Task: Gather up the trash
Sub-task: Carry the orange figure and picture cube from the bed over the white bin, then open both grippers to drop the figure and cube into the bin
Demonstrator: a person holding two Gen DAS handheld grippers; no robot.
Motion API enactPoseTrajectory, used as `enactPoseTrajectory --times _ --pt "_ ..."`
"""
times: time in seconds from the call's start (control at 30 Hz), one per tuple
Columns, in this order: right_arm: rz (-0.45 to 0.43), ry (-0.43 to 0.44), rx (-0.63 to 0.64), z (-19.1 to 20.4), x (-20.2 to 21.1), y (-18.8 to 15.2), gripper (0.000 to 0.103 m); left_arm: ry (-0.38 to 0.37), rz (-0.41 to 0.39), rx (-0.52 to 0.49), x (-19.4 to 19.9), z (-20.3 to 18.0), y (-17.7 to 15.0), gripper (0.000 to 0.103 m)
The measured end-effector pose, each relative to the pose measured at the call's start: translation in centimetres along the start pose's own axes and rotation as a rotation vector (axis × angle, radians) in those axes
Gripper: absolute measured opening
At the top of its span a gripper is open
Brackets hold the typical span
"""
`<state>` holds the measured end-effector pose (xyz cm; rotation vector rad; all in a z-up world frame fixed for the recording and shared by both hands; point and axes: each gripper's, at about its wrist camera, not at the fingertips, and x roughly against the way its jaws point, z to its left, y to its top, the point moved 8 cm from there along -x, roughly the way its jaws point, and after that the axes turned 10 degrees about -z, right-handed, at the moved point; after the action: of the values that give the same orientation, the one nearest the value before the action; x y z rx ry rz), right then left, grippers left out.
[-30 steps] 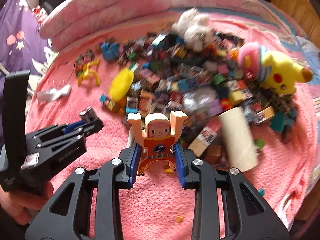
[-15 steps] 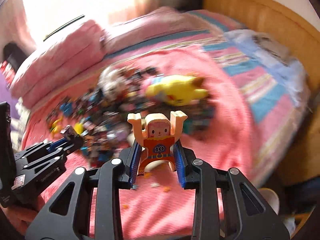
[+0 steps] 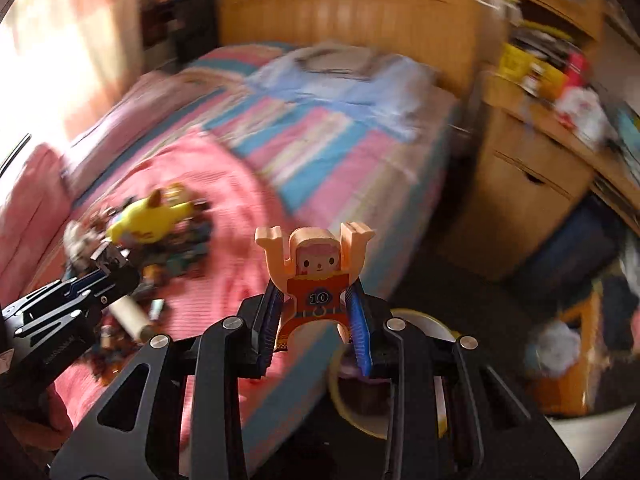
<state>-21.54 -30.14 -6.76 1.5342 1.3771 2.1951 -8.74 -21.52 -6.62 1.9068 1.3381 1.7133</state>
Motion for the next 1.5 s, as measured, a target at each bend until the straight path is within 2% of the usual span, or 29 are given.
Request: enactPoseTrajectory --times 0.13,0.27,0.47,0.67,0.7,0.77,0.93,1.1,1.23,1.5 --pt "0.019 -0.094 -0.085 -5.9 1.0 -1.6 0.03 -0.086 0.043 -0.081 -2.5 -5.6 -0.2 0.02" --pt "0.054 -0.147 -0.159 -9.8 0.6 -3.7 0.03 -0.159 0.094 -0.159 -5.2 -10.8 -1.3 0.02" --pt "0.132 -0.177 -0.235 -13.4 -1.2 -7.4 0.03 -0.228 0.229 -0.233 -9.1 -14.7 -5.1 0.02" --pt "0.21 -0.205 -0.293 -14.2 -3.7 -9.9 0.033 -0.254 0.329 -0.302 -12.0 -15.6 -8.2 0.022" --pt "0.223 -0.205 -0.309 -14.4 -4.1 -10.3 0.033 -0.255 0.347 -0.297 -12.5 -15.6 -8.6 0.025" --pt "0.249 -0.217 -0.311 -14.6 -4.6 -11.0 0.033 -0.254 0.358 -0.281 -12.8 -15.4 -8.8 0.044" --pt "0.278 -0.212 -0.353 -14.8 -5.3 -11.6 0.036 -0.255 0.356 -0.269 -13.2 -15.0 -8.7 0.053" --pt "0.293 -0.199 -0.352 -14.5 -5.6 -11.6 0.037 -0.245 0.37 -0.242 -13.2 -13.9 -8.7 0.053" --pt "0.302 -0.189 -0.348 -14.0 -5.9 -11.7 0.044 -0.232 0.376 -0.229 -13.0 -13.0 -8.8 0.053" --pt "0.301 -0.178 -0.325 -13.4 -6.0 -11.3 0.045 -0.204 0.365 -0.205 -12.1 -11.5 -8.4 0.053"
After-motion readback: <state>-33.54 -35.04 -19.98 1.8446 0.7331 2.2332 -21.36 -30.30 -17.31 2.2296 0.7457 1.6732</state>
